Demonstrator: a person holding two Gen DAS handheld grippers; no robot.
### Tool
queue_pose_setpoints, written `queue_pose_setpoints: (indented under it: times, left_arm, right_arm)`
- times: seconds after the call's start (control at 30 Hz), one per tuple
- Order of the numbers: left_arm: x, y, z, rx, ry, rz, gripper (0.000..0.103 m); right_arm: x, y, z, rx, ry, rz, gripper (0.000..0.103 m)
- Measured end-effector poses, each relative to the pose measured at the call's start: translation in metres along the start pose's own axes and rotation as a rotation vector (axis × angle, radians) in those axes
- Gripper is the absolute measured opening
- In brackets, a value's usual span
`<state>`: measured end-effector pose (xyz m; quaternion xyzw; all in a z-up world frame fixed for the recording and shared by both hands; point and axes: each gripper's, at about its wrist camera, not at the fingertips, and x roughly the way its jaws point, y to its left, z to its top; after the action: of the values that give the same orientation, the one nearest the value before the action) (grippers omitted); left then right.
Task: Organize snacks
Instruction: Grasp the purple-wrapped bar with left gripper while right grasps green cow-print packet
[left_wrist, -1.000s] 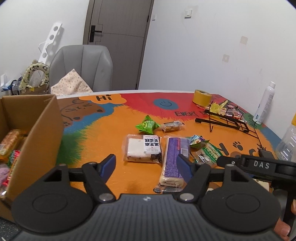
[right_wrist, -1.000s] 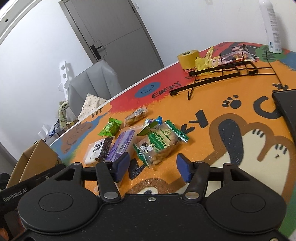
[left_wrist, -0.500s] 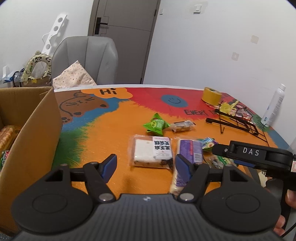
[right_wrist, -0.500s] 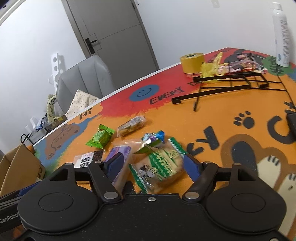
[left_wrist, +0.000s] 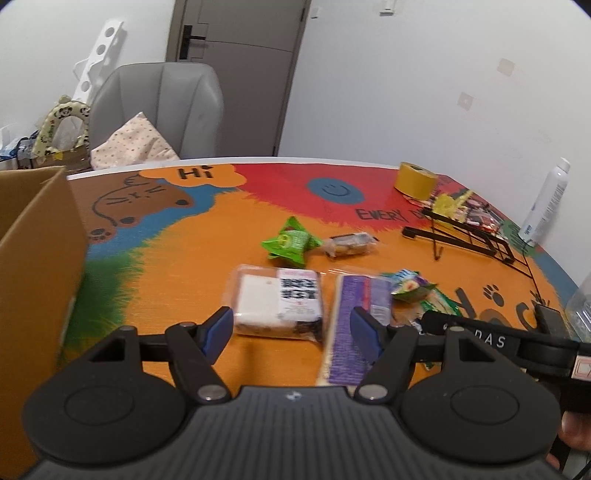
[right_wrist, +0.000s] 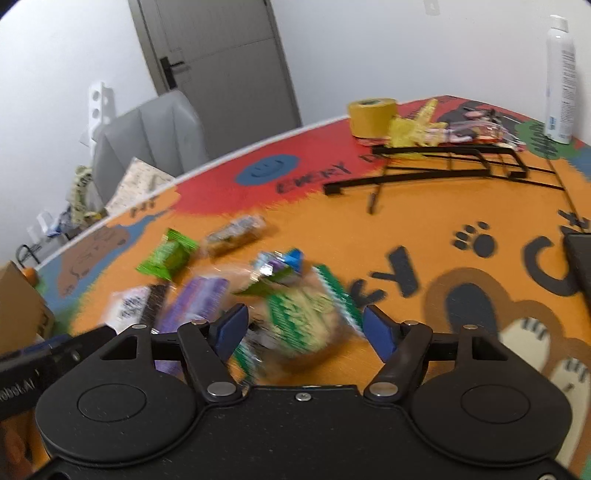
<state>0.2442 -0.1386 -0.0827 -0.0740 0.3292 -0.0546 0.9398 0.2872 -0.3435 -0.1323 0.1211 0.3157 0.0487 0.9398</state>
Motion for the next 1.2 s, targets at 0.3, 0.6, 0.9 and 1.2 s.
queue_pose_setpoints:
  times: [0.3,0.6,0.9,1.2]
  left_arm:
    - [0.005,-0.033,-0.013,0.073,0.026,-0.036,0.069]
    - [0.019,-0.035,-0.022,0.102,0.081,-0.047,0.036]
    - [0.005,-0.027,-0.010,0.077,0.047,-0.082,0.019]
    - [0.005,-0.023,-0.008,0.071,0.041,-0.113,0.016]
  right_arm:
    - [-0.015,-0.026,-0.009,0.025,-0.018,0.008,0.061]
    - [-0.018,-0.035,-0.006,0.072,-0.008,0.029,0.054]
    - [-0.007,-0.013,0.000,0.051,0.005,0.074,0.058]
    - [0.009,0.003,0.006,0.026,0.006,0.042,0.066]
